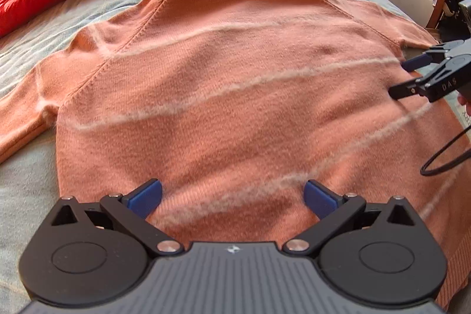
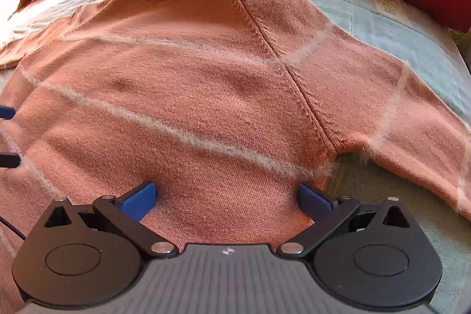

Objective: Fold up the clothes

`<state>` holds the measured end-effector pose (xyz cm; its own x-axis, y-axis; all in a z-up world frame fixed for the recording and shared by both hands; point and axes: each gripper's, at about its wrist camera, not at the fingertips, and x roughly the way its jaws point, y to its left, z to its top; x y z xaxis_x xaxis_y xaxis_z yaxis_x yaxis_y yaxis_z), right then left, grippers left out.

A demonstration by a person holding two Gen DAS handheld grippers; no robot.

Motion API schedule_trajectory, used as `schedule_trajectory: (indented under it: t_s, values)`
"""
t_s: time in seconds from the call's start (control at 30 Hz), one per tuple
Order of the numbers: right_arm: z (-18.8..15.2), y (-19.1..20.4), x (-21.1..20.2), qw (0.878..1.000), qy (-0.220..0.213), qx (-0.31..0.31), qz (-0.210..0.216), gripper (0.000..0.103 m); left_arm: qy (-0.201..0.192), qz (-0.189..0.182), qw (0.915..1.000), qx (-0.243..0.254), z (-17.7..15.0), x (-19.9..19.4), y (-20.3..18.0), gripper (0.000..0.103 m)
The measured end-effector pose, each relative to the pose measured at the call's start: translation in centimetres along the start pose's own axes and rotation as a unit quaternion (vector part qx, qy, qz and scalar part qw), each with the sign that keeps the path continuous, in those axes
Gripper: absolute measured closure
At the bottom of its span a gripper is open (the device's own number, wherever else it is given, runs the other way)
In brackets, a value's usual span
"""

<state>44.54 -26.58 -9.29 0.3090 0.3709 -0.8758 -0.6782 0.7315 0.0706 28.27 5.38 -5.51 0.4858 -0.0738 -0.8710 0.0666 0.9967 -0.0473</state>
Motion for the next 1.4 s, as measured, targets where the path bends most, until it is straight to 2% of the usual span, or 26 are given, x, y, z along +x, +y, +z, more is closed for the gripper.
schedule_trajectory:
  t_s: [0.13,0.23,0.3,0.37,0.47,0.57,0.67,0.77,0.87,0.97,1.0,1.1,1.27,1.4]
  values:
    - [-0.1,0.1,0.0,1.000,-0.002,0.003,-0.003,0.000,0.015,0.001,0.9998,0.012,-1.9,-1.1,0.0,0.001]
    - [-0.1,0.2,0.0,1.000,-0.004,0.004,-0.007,0.000,0.024,0.007,0.9996,0.011,-1.2,-1.4,0.2,0.001]
    - [-0.1,0.3,0.0,1.000,-0.006,0.004,-0.008,0.000,-0.003,0.017,0.9996,0.021,0.4,-1.5,0.4,0.001]
    - [-0.2,0.2,0.0,1.000,-0.008,0.005,-0.008,0.000,-0.035,0.011,0.9991,0.023,2.6,-1.1,1.1,0.001]
    - [-0.3,0.3,0.0,1.000,-0.010,0.005,-0.011,0.000,-0.078,-0.004,0.9967,0.020,6.5,0.9,2.5,0.001]
    - [-0.2,0.4,0.0,1.000,-0.008,0.005,-0.013,0.000,-0.104,-0.003,0.9940,0.034,8.6,3.0,3.2,0.001]
    - [-0.2,0.3,0.0,1.000,-0.007,0.005,-0.012,0.000,-0.063,0.006,0.9980,0.001,8.7,5.0,4.8,0.001]
    - [-0.3,0.3,0.0,1.000,-0.011,0.004,-0.012,0.000,-0.070,-0.004,0.9963,-0.050,6.6,4.2,6.9,0.001]
    - [-0.3,0.3,0.0,1.000,-0.011,0.003,-0.012,0.000,-0.054,0.000,0.9973,-0.049,5.5,3.1,7.1,0.001]
    - [0.3,0.2,0.0,1.000,0.005,0.001,-0.008,0.000,-0.030,0.003,0.9990,-0.034,6.3,2.7,6.7,0.001]
    - [0.7,0.1,-0.1,1.000,0.015,-0.001,-0.006,0.000,-0.026,-0.004,0.9991,-0.033,7.0,2.7,6.7,0.001]
    - [2.0,-0.1,-0.3,1.000,0.031,-0.004,-0.003,0.000,-0.049,-0.036,0.9973,-0.042,9.4,2.3,7.4,0.001]
    - [5.4,-0.6,-0.8,0.999,0.006,-0.035,-0.003,0.000,-0.079,-0.088,0.9926,-0.028,14.4,3.5,7.9,0.001]
    - [9.5,-0.3,0.5,0.998,-0.028,-0.046,0.039,0.000,-0.085,-0.136,0.9869,0.012,16.7,5.1,6.3,0.001]
